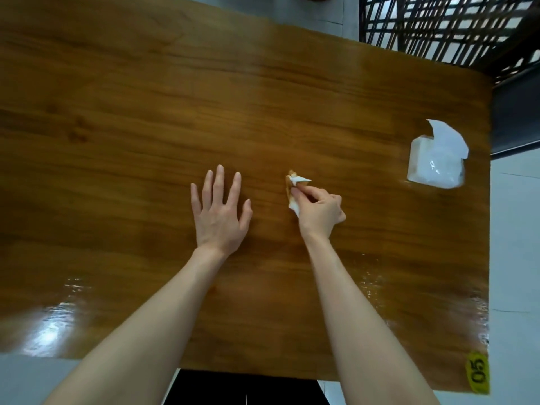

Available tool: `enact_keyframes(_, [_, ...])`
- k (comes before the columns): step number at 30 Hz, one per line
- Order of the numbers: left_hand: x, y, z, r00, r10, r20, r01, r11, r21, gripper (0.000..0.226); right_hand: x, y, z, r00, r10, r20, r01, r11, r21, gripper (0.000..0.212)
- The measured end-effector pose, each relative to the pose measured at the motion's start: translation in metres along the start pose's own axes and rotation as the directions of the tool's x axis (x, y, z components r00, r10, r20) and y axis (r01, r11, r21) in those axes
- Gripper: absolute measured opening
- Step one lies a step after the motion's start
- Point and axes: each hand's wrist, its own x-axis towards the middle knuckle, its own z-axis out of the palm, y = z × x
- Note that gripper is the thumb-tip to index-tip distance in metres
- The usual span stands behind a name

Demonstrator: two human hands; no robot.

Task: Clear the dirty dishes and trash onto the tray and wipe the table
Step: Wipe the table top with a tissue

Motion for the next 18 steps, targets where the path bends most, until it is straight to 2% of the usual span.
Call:
enact_keyframes(3, [-0.009, -0.002, 0.005, 1.0, -0.021, 0.008, 0.021, 1.0, 0.007, 0.06, -0.004, 0.004, -0.004, 1.0, 0.015, 0.009, -0.015, 1.0, 0.017, 0.018])
enact_keyframes(8, [-0.014, 0.001, 0.013, 0.999, -0.052, 0.012, 0.051, 0.997, 0.053, 0.061, -0.024, 0.013, -0.003, 0.99, -0.076, 0.118, 0.08, 0.996, -0.028, 0.015])
enact_keyframes(14, [-0.014, 0.0, 0.016, 0.999, -0.052, -0.008, 0.053, 0.997, 0.062, 0.06, -0.006, 0.022, -0.022, 0.999, 0.034, -0.002, -0.034, 0.999, 0.008, 0.016])
enact_keyframes(18, [-0.014, 0.0, 0.017, 0.998, -0.058, -0.006, 0.058, 0.996, 0.07, 0.06, -0.026, 0.02, -0.012, 0.997, -0.02, 0.071, 0.019, 1.0, 0.013, 0.014])
